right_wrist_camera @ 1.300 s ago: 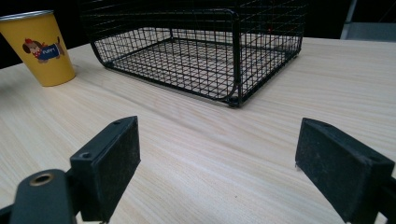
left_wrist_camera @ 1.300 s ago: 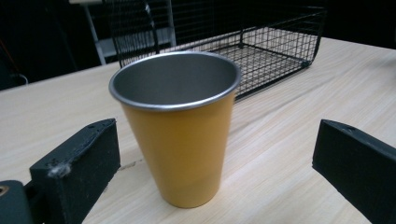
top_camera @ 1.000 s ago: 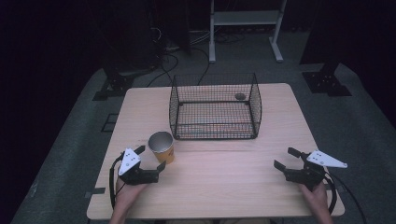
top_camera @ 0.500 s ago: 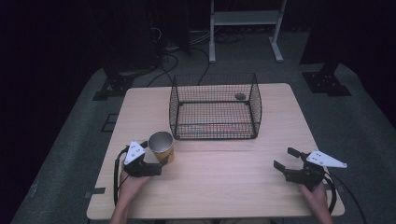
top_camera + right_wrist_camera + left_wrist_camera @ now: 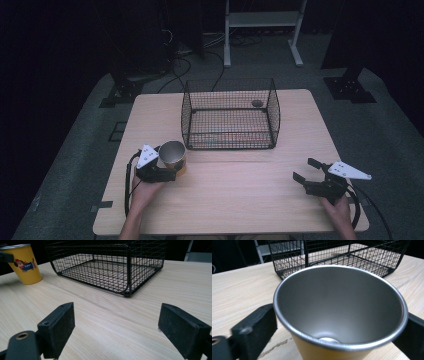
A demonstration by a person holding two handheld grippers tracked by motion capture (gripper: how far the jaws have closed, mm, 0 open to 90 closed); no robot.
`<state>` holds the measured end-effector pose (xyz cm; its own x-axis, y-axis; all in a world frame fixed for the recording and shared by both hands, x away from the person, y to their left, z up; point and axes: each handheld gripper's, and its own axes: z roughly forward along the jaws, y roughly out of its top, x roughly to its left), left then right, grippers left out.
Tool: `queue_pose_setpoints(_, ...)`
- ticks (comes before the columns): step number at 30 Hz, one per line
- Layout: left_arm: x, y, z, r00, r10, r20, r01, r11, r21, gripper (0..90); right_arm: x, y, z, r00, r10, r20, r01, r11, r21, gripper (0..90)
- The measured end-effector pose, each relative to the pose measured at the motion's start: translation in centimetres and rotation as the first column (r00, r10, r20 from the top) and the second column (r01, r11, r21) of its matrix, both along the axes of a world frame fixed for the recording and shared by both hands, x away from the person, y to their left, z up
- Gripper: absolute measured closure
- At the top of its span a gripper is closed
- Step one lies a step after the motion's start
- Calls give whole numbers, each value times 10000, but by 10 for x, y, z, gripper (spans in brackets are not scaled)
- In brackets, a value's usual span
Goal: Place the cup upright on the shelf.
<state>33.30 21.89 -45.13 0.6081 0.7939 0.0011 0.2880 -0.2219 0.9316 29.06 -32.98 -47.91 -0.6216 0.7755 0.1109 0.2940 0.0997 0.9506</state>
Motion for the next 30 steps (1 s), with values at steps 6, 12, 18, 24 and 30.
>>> queue_pose_setpoints(6, 1, 0, 1, 9997, -207, 110, 206, 9998, 35, 129, 0, 0, 0, 10000, 40, 3, -40, 10000, -3, 128)
queue_pose_setpoints(12, -1, 0, 2, 9997, -153, 189, 151, 9998, 95, 132, 0, 0, 0, 10000, 30, 3, -30, 10000, -3, 128)
queue_pose_setpoints(18, -7, -1, 8, 9983, -281, 505, 286, 9995, -96, 133, 0, 0, 0, 10000, 13, -1, -13, 10000, -7, 128)
queue_pose_setpoints(24, -11, -3, 18, 9962, -591, 647, 608, 9978, -256, 133, 0, 1, 0, 10000, 42, 13, -42, 10000, -68, 129)
queue_pose_setpoints(30, -12, -10, 29, 9921, -931, 836, 945, 9954, -129, 132, 0, 1, 0, 10000, 37, -3, -37, 10000, -52, 129)
